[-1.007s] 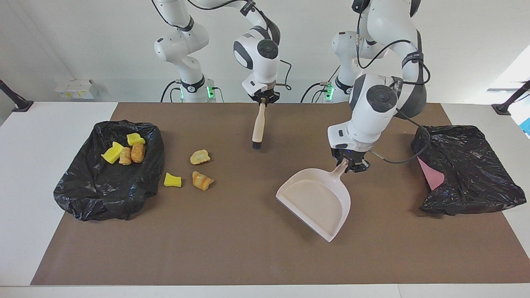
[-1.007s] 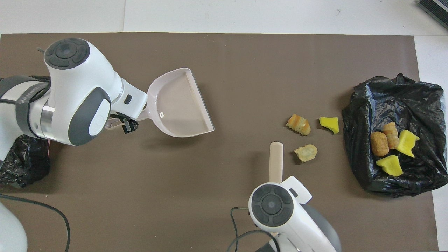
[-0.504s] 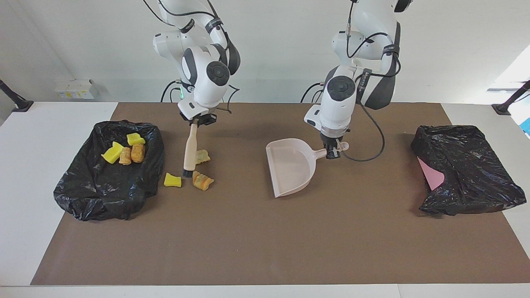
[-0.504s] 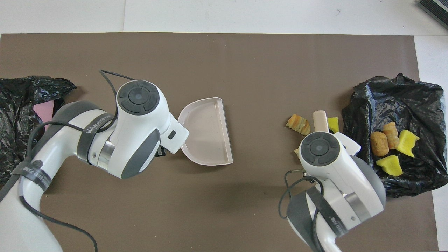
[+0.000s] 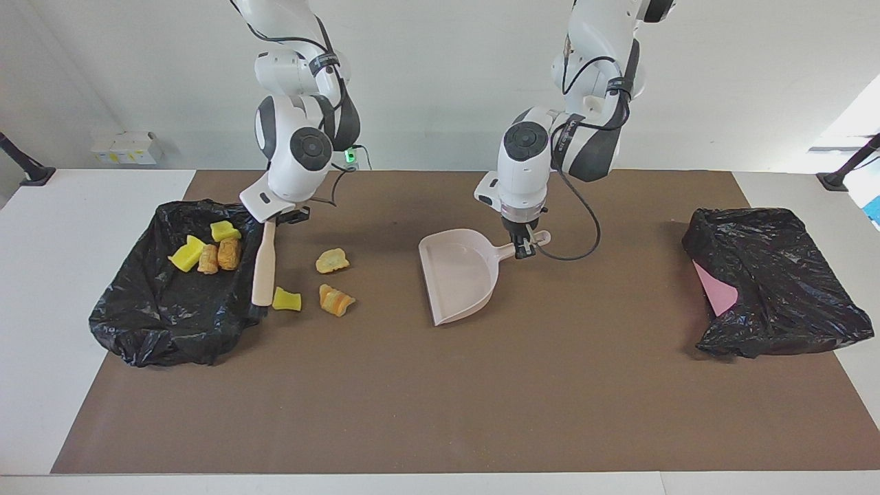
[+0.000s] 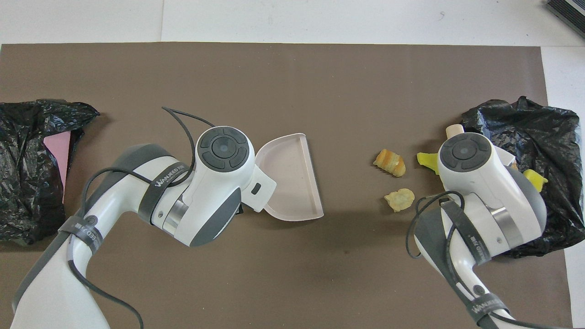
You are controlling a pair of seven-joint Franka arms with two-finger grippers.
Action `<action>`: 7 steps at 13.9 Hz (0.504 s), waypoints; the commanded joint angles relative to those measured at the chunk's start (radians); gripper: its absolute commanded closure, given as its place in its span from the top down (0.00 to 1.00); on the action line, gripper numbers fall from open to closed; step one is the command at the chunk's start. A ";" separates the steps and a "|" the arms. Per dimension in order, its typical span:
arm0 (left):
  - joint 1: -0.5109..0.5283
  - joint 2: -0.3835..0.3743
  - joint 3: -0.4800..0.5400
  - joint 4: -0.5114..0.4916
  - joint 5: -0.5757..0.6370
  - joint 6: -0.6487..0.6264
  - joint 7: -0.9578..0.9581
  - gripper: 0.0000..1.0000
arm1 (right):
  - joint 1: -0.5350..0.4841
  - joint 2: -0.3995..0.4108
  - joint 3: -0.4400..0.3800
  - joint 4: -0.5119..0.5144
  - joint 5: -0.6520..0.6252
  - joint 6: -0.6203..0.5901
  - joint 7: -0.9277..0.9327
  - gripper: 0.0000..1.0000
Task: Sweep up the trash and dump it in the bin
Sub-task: 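Sweep the remaining debris with the right gripper's brush toward the dustpan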
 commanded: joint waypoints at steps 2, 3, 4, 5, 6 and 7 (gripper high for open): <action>-0.023 -0.021 0.013 -0.040 0.014 -0.017 -0.057 0.00 | -0.022 0.055 0.015 0.019 -0.025 0.029 -0.009 0.00; -0.023 -0.024 0.013 -0.048 0.014 -0.023 -0.055 0.00 | -0.020 0.061 0.015 0.016 -0.054 0.037 -0.009 0.00; -0.023 -0.021 0.013 -0.048 0.014 -0.040 -0.055 0.00 | -0.028 0.064 0.015 0.014 -0.074 0.037 -0.007 0.00; -0.023 -0.021 0.013 -0.050 0.014 -0.046 -0.055 0.00 | -0.034 0.078 0.015 0.013 -0.073 0.038 0.017 0.00; -0.023 -0.021 0.013 -0.050 0.014 -0.060 -0.057 0.00 | -0.032 0.093 0.015 0.010 -0.074 0.038 0.052 0.00; -0.027 -0.021 0.011 -0.050 0.014 -0.057 -0.055 0.00 | -0.032 0.096 0.018 0.003 -0.070 0.040 0.070 0.00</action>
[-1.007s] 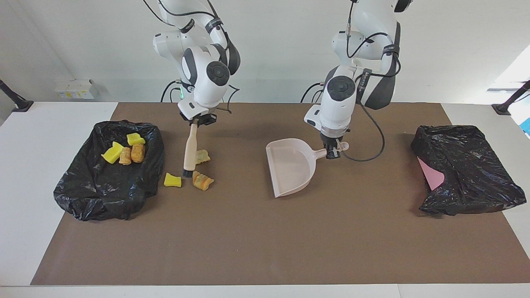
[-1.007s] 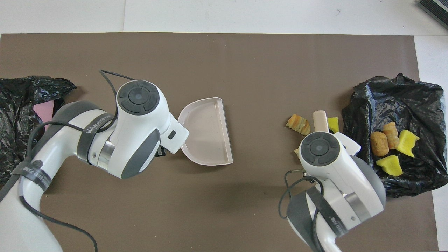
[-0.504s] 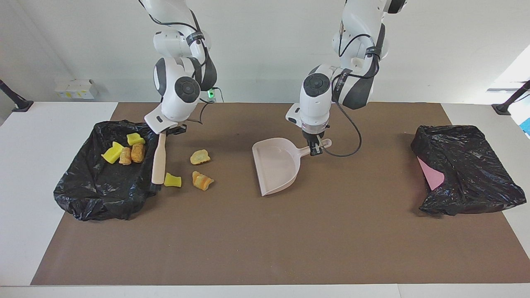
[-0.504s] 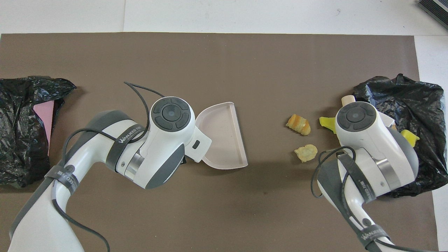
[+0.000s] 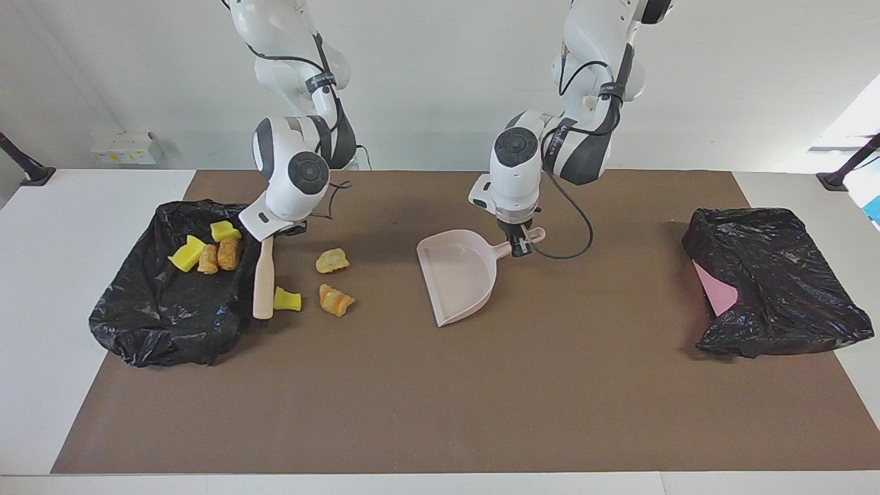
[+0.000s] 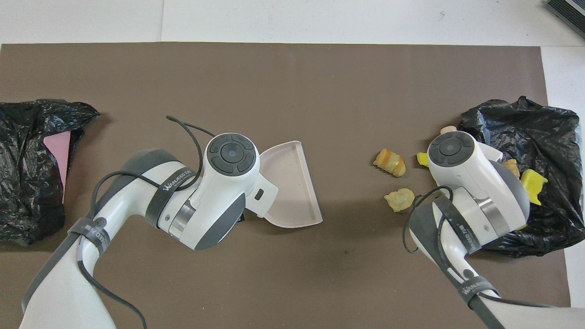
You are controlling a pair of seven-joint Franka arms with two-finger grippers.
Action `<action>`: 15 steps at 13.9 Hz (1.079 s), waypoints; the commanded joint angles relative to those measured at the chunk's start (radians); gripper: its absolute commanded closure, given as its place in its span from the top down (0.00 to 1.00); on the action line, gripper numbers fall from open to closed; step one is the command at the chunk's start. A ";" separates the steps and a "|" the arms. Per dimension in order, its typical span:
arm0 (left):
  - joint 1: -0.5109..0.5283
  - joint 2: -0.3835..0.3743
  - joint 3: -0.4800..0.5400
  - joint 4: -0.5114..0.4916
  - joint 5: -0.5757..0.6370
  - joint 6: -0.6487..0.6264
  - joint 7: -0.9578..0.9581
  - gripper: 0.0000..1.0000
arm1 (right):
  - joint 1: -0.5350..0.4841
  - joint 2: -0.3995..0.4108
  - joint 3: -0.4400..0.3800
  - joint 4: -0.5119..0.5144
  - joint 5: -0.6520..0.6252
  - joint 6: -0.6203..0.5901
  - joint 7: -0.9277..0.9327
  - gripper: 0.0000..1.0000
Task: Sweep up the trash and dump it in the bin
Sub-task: 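Sweep the remaining debris with the right gripper's brush toward the dustpan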
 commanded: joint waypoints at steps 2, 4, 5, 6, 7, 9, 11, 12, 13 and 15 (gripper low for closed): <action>-0.033 -0.024 0.010 -0.021 0.012 -0.014 -0.016 0.00 | -0.016 0.023 0.017 -0.002 0.030 0.014 0.047 0.00; -0.035 -0.024 0.010 -0.021 0.012 -0.016 -0.017 0.00 | 0.021 0.022 0.019 0.000 0.111 0.007 0.067 0.00; -0.035 -0.024 0.010 -0.021 0.012 -0.014 -0.017 0.00 | 0.054 0.019 0.019 0.000 0.159 0.005 0.088 0.00; -0.035 -0.024 0.010 -0.021 0.012 -0.016 -0.017 0.00 | 0.077 0.017 0.019 0.000 0.211 0.007 0.096 0.00; -0.035 -0.025 0.010 -0.021 0.012 -0.017 -0.019 0.00 | 0.103 0.017 0.017 0.004 0.249 0.011 0.101 0.00; -0.035 -0.025 0.010 -0.023 0.009 -0.017 -0.019 0.00 | 0.111 0.019 0.020 0.004 0.329 0.034 0.113 0.00; -0.035 -0.025 0.008 -0.023 0.008 -0.017 -0.020 0.00 | 0.172 0.023 0.020 0.010 0.392 0.045 0.118 0.00; -0.035 -0.025 0.008 -0.023 0.005 -0.017 -0.020 0.00 | 0.188 0.023 0.022 0.012 0.411 0.053 0.118 0.00; -0.035 -0.027 0.008 -0.026 0.005 -0.014 -0.020 0.00 | 0.218 0.022 0.022 0.015 0.450 0.063 0.116 0.00; -0.035 -0.027 0.008 -0.030 0.001 -0.004 -0.020 0.00 | 0.284 0.023 0.022 0.020 0.510 0.092 0.118 0.00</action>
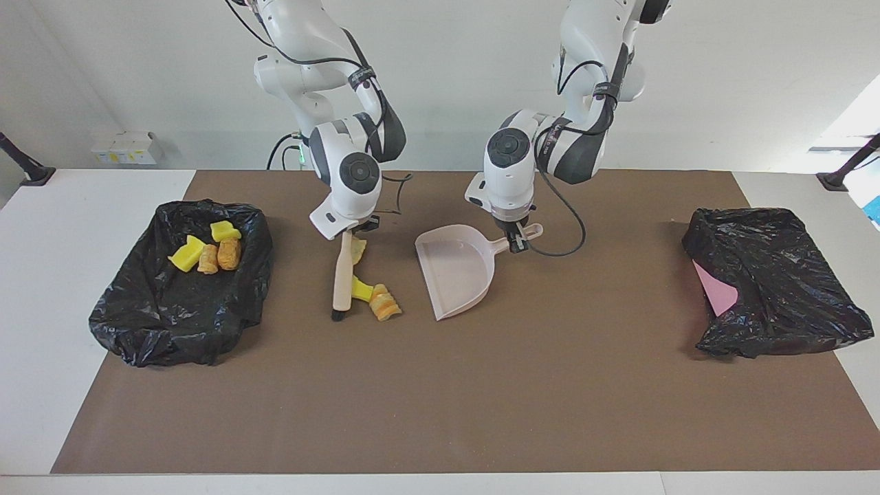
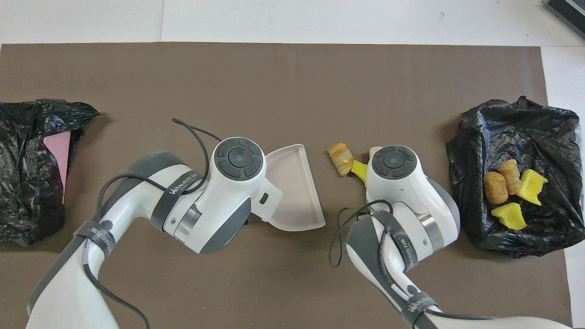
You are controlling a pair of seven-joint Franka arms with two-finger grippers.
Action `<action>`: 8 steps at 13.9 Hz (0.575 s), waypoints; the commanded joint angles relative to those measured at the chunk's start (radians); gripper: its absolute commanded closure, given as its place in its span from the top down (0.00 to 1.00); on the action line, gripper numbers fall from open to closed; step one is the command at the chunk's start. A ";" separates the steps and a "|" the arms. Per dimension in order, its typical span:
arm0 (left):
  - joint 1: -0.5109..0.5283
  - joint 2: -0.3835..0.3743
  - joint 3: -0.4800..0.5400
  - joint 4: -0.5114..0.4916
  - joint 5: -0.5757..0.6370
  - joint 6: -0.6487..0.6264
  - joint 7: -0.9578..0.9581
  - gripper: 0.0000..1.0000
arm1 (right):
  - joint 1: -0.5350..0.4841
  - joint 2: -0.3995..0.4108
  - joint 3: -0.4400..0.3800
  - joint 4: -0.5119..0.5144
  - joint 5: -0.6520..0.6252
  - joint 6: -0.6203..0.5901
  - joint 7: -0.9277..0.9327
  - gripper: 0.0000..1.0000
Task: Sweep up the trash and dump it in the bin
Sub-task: 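Sweep the remaining debris with the right gripper's brush toward the dustpan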
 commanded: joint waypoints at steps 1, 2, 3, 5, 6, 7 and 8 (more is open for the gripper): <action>-0.017 -0.026 0.010 -0.030 0.002 0.000 -0.012 0.00 | 0.079 -0.004 0.004 0.002 0.074 0.040 0.006 0.00; -0.017 -0.026 0.010 -0.030 -0.001 0.002 -0.012 0.00 | 0.102 -0.005 0.004 0.010 0.103 0.041 0.006 0.00; -0.017 -0.026 0.010 -0.030 -0.001 0.000 -0.012 0.00 | 0.129 -0.005 0.004 0.020 0.127 0.040 0.006 0.00; -0.017 -0.027 0.010 -0.033 -0.003 0.002 -0.012 0.00 | 0.181 -0.008 0.007 0.036 0.144 0.038 0.004 0.00; -0.017 -0.027 0.010 -0.035 -0.004 0.003 -0.012 0.00 | 0.215 -0.010 0.014 0.059 0.144 0.022 0.007 0.00; -0.017 -0.027 0.010 -0.035 -0.004 0.005 -0.014 0.00 | 0.244 -0.010 0.015 0.097 0.144 -0.021 0.010 0.00; -0.017 -0.027 0.010 -0.035 -0.004 0.005 -0.014 0.00 | 0.248 -0.010 0.015 0.140 0.144 -0.067 0.016 0.00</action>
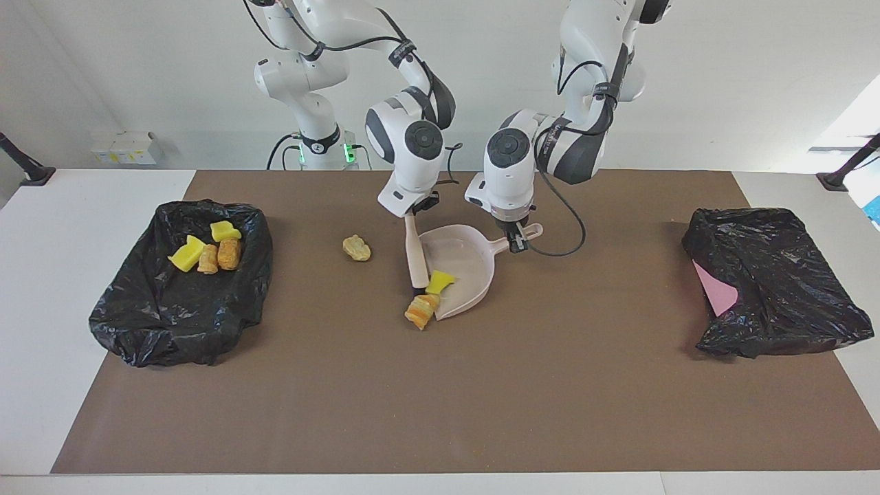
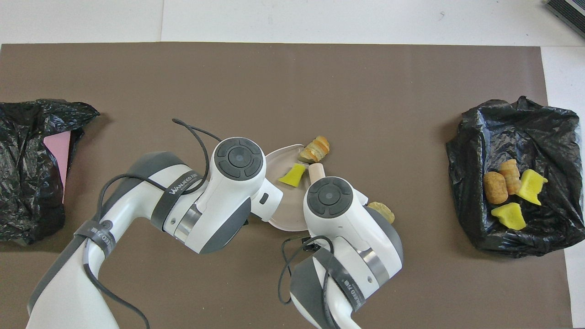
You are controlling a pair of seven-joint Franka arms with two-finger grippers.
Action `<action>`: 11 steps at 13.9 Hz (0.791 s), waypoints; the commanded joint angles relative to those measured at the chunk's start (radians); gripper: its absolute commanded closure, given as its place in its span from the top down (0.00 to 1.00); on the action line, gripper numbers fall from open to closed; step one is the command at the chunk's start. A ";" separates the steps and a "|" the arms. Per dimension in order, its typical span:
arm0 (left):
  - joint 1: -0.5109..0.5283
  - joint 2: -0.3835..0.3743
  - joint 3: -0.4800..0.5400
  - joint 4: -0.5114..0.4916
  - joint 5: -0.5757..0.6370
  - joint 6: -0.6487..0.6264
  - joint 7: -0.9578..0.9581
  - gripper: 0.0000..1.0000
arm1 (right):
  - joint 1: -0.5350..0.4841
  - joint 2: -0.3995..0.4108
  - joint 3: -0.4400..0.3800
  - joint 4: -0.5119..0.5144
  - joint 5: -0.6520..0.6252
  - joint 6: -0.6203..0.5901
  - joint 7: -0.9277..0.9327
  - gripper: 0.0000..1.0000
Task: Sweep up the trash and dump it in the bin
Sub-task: 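Sweep the remaining debris with the right gripper's brush toward the dustpan, then brush the sponge pieces into the dustpan with the right gripper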
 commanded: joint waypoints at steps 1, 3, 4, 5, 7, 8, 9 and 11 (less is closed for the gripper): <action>-0.017 -0.027 0.010 -0.033 -0.003 0.003 -0.010 0.00 | 0.015 -0.011 0.005 0.115 0.024 -0.119 0.011 0.00; -0.017 -0.029 0.010 -0.033 -0.003 0.003 -0.012 0.00 | 0.000 -0.010 0.002 0.162 0.020 -0.155 0.011 0.00; -0.017 -0.029 0.010 -0.033 -0.003 0.002 -0.012 0.00 | -0.014 -0.005 -0.001 0.163 0.003 -0.147 0.002 0.00; -0.017 -0.029 0.010 -0.033 -0.003 0.003 -0.010 0.00 | -0.034 0.000 -0.004 0.163 -0.011 -0.138 -0.009 0.00; -0.017 -0.027 0.012 -0.032 -0.003 -0.002 -0.004 0.00 | -0.087 0.012 0.002 0.164 -0.098 -0.101 -0.068 0.00; -0.017 -0.027 0.012 -0.032 -0.002 -0.003 0.002 0.00 | -0.106 0.038 -0.004 0.182 -0.129 -0.078 -0.091 0.00; -0.015 -0.027 0.012 -0.032 0.000 -0.003 0.003 0.00 | -0.135 0.074 -0.004 0.239 -0.144 -0.075 -0.113 0.00; -0.017 -0.027 0.012 -0.027 0.001 -0.009 0.003 0.00 | -0.146 0.131 -0.004 0.279 -0.199 -0.051 -0.129 0.00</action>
